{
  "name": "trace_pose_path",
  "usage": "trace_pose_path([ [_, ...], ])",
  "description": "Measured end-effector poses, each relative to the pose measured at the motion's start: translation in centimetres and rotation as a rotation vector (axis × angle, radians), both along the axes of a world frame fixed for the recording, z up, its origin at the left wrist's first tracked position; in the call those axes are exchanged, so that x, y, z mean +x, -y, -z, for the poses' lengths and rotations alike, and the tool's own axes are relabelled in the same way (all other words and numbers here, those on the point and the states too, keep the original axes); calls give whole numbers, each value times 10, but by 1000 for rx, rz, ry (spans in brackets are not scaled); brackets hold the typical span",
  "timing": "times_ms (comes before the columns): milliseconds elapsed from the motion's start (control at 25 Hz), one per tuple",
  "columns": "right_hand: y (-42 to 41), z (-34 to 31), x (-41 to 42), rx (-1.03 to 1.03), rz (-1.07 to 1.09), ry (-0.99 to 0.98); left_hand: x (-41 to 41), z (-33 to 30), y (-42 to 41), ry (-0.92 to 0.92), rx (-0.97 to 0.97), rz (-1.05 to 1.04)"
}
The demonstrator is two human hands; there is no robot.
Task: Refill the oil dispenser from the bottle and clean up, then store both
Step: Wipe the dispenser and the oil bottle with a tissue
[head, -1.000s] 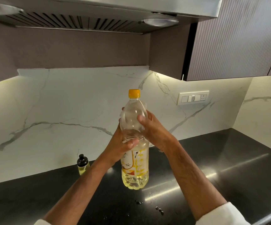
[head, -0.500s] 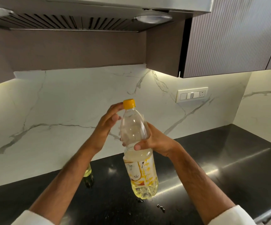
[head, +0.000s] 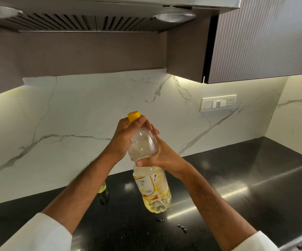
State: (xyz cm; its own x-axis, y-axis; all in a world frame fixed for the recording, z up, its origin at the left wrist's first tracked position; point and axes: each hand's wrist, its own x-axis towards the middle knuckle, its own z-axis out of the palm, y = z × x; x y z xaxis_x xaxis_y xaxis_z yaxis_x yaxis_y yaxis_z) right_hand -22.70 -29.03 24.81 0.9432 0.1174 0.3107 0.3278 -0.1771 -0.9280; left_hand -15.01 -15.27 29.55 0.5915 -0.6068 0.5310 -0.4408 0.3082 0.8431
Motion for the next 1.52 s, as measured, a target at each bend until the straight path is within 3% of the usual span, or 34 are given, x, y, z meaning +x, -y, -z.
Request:
trace_pose_path([
  [240,-34,16,-9,-246,450,131,2,-5,4,120,-21,-336],
  [360,-57,24,-24,-420,547,237,7,-2,5,60,-54,-464],
  [480,-79,35,-33,-744,653,311,17,-6,6,-47,-123,-530],
  [640,-93,54,-30,-994,752,299,19,-9,6,-1,-94,-610],
  [880,-81,30,-17,-675,761,161,15,-16,-4,81,-68,-566],
  [1040,-41,-3,-4,-310,365,30,10,-21,-13,105,-66,-381],
  [1160,-15,-22,4,-268,43,-7,8,-27,-14,87,-85,-301],
  [1240,-9,-20,7,-251,-55,-3,9,-29,-15,67,-91,-282],
  [1440,-31,17,-4,-363,335,11,10,-15,-7,127,-16,-465],
  [1520,-51,28,-11,-552,501,18,10,-8,-2,130,19,-611],
])
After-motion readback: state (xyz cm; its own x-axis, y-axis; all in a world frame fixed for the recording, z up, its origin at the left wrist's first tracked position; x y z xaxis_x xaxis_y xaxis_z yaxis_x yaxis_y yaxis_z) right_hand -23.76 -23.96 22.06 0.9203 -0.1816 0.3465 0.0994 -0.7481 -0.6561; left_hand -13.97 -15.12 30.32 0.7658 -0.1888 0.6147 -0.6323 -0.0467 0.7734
